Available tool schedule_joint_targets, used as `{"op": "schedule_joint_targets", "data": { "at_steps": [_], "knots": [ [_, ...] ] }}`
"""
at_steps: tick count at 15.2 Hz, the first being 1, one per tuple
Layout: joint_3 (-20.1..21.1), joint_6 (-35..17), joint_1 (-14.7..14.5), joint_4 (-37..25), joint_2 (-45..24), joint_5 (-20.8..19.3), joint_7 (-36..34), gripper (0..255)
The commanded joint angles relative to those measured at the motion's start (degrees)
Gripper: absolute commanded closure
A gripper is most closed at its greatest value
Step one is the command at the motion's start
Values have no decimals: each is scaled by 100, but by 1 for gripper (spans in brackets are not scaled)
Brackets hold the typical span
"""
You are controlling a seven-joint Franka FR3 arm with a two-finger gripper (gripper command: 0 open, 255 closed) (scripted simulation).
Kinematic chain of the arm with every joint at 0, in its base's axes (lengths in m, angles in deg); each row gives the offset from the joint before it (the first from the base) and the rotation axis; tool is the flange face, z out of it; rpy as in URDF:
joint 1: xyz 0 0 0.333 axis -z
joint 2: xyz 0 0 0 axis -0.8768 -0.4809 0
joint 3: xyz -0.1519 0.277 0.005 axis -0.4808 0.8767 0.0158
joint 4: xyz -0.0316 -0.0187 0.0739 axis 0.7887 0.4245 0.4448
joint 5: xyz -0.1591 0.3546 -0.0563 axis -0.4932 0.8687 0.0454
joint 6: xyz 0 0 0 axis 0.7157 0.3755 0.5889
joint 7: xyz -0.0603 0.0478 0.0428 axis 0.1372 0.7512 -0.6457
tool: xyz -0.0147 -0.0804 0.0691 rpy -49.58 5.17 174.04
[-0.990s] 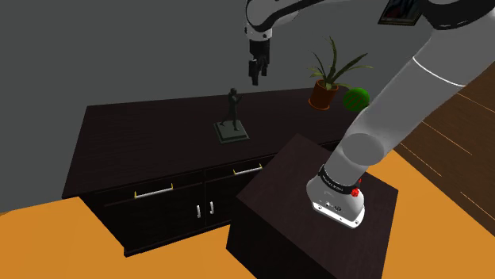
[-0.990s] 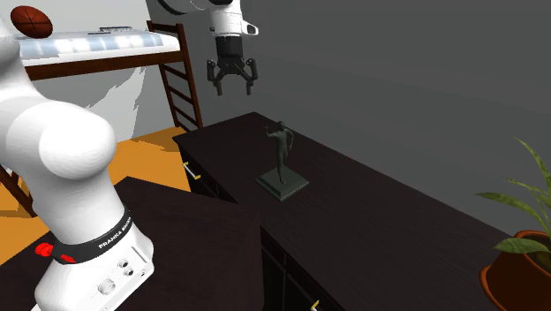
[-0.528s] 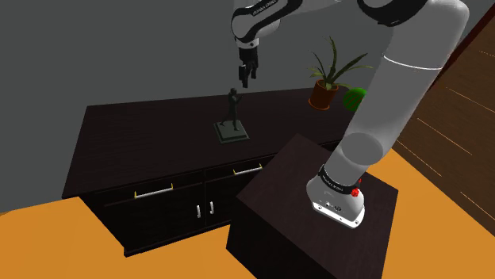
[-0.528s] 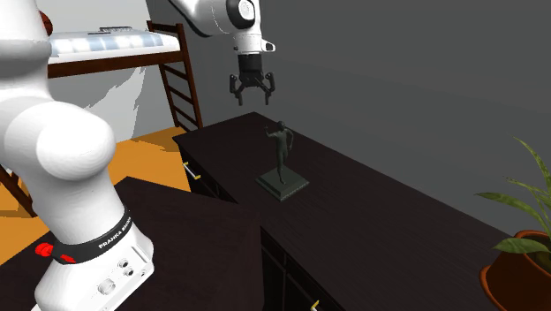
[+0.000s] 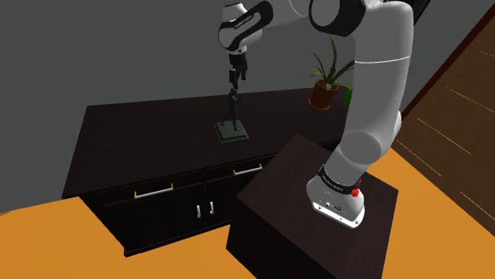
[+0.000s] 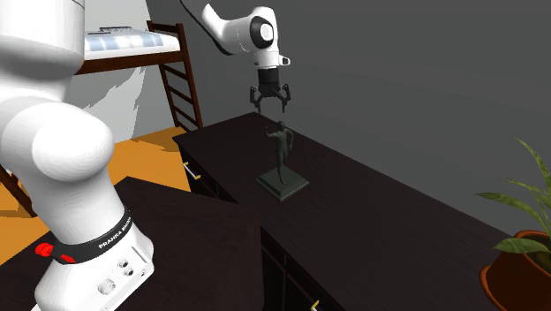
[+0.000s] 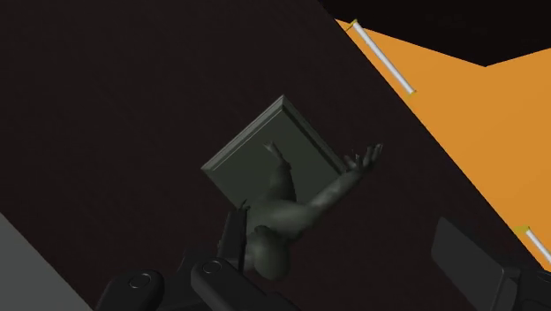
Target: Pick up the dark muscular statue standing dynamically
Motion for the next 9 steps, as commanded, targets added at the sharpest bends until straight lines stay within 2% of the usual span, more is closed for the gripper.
{"op": "schedule_joint_targets", "data": {
  "at_steps": [1, 4, 9],
  "knots": [
    [3, 10, 61, -475, -441, 27, 82, 0],
    [19, 112, 154, -1338, -1166, 71, 186, 0],
    [29, -95, 168, -1332, -1368, 77, 163, 0]
  ]
}}
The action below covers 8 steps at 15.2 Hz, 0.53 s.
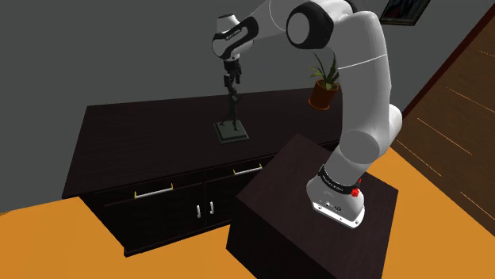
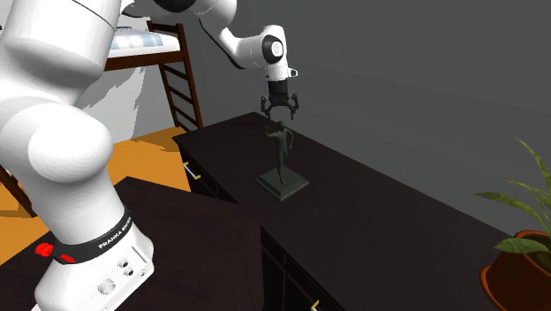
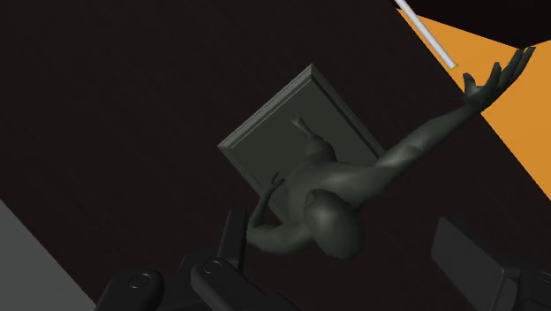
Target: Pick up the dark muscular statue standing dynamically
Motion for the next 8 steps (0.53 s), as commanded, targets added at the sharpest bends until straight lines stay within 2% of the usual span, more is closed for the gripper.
{"op": "schedule_joint_targets", "data": {
  "at_steps": [1, 5, 6, 8],
  "knots": [
    [5, -93, 9, -20, -111, 5, -9, 0],
    [10, -224, 15, -5, -228, 9, -26, 0],
    [9, -229, 16, 14, -215, 7, -24, 255],
    [9, -225, 16, 9, -215, 7, -23, 255]
  ]
}}
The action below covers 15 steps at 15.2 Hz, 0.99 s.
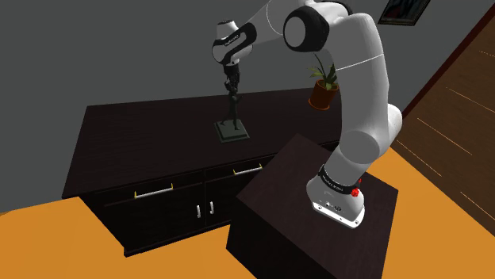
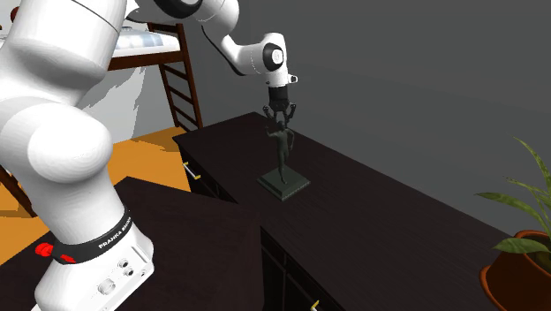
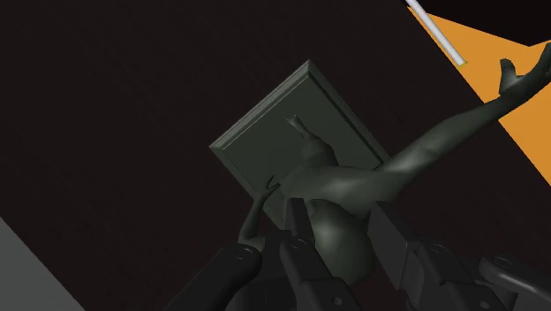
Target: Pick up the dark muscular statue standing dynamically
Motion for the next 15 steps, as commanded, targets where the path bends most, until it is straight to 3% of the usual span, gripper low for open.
{"op": "schedule_joint_targets", "data": {
  "at_steps": [1, 7, 15],
  "knots": [
    [0, -3, 0, 3, -1, 0, 0, 255],
    [1, -1, -1, -12, -14, 1, -3, 255],
    [-15, 418, -20, -87, 334, -9, 52, 255]
  ]
}}
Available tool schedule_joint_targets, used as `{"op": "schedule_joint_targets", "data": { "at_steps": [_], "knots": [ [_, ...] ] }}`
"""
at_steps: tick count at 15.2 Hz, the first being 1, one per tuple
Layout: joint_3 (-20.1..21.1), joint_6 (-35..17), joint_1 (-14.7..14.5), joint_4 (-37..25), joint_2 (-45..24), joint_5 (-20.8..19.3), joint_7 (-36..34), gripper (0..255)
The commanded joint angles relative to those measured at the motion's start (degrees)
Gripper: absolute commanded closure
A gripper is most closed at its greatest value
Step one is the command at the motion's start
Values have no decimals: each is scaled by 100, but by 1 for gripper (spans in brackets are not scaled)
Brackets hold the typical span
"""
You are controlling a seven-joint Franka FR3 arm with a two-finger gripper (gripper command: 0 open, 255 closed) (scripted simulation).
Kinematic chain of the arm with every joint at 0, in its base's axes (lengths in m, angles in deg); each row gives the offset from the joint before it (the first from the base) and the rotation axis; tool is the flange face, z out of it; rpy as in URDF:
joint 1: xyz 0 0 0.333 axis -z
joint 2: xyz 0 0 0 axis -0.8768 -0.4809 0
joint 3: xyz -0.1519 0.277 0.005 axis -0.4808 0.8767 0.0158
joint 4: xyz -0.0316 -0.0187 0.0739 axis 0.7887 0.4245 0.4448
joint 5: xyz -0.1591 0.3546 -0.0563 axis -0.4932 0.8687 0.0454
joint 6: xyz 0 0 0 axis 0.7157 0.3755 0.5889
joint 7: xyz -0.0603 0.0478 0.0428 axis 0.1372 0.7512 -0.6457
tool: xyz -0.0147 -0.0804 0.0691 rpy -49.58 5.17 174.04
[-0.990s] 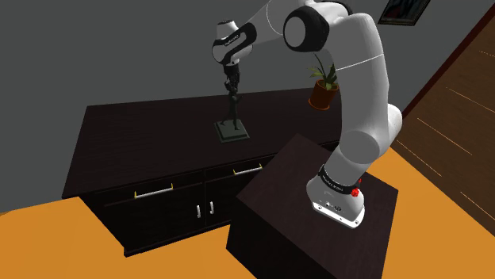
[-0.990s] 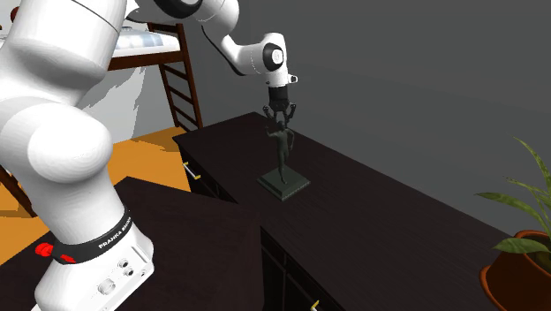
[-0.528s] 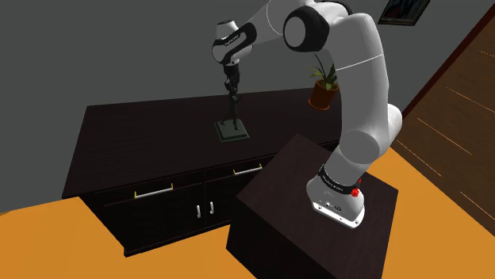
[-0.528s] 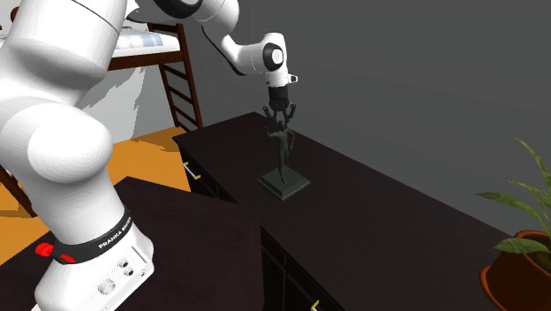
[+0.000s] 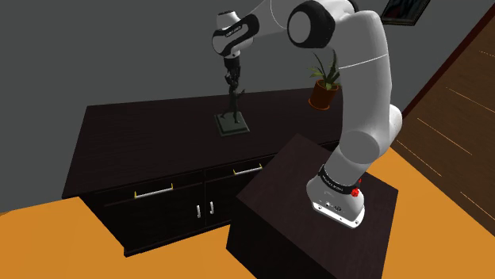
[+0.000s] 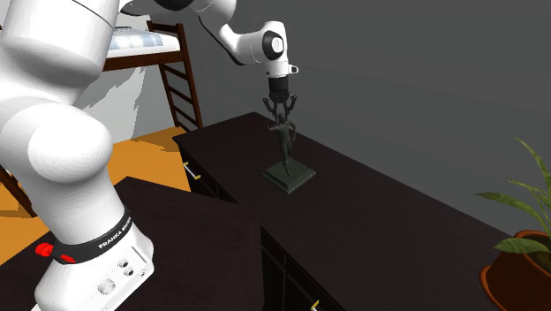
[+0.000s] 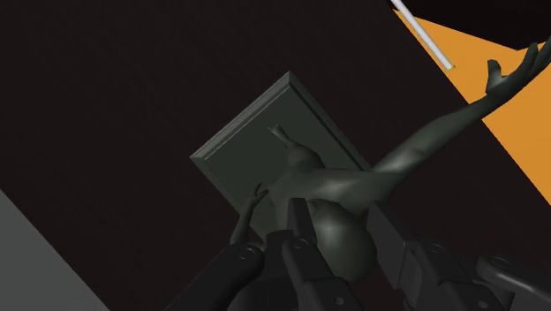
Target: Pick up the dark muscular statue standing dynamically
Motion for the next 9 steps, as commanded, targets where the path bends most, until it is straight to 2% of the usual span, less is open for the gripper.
{"op": "schedule_joint_targets", "data": {
  "at_steps": [1, 9],
  "knots": [
    [-3, 103, -11, -21, 89, -4, 5, 255],
    [-14, 454, -22, -156, 309, -10, 50, 255]
  ]
}}
